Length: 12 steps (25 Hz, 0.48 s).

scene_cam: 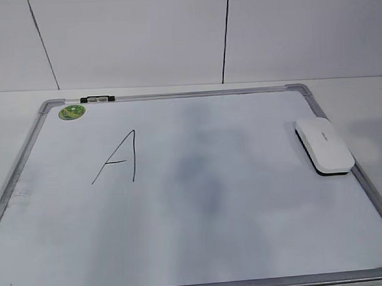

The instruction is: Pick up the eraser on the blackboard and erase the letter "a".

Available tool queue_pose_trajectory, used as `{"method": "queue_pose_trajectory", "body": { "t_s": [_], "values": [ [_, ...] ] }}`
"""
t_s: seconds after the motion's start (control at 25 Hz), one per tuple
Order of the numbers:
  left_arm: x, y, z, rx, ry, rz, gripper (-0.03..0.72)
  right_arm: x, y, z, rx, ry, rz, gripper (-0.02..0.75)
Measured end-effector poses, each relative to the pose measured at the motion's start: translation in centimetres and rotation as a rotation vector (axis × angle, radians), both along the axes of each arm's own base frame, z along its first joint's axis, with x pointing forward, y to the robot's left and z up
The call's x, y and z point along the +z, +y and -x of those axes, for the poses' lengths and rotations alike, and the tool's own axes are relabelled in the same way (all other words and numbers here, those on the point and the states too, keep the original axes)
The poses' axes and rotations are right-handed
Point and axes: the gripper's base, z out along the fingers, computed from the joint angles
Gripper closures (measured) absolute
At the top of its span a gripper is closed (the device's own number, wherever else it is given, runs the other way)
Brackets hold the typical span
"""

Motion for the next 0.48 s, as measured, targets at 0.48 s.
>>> {"method": "queue_pose_trajectory", "body": {
  "t_s": [0.48],
  "values": [
    [-6.5, 0.4, 7.1, 0.02, -0.109, -0.027, 0.276, -5.0, -1.2, 7.0, -0.001, -0.168, -0.003, 0.144]
  ]
}}
